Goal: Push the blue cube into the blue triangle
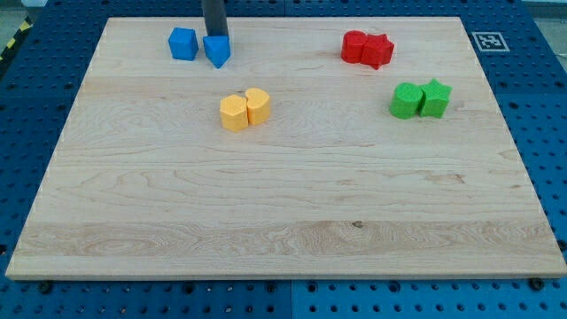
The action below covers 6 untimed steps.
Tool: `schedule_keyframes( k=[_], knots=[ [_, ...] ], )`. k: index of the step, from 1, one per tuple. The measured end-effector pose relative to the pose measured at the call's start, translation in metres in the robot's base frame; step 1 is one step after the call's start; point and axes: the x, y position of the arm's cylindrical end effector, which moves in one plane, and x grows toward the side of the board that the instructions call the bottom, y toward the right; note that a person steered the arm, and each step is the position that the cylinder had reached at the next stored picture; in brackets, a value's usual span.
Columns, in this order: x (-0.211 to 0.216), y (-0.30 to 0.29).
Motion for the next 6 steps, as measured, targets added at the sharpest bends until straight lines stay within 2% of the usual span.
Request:
schedule_keyframes(
  k=[2, 4, 6],
  knots=[
    [-0.040, -0.011],
    [-0.030, -0.083],
    [0.016, -0.085]
  ],
)
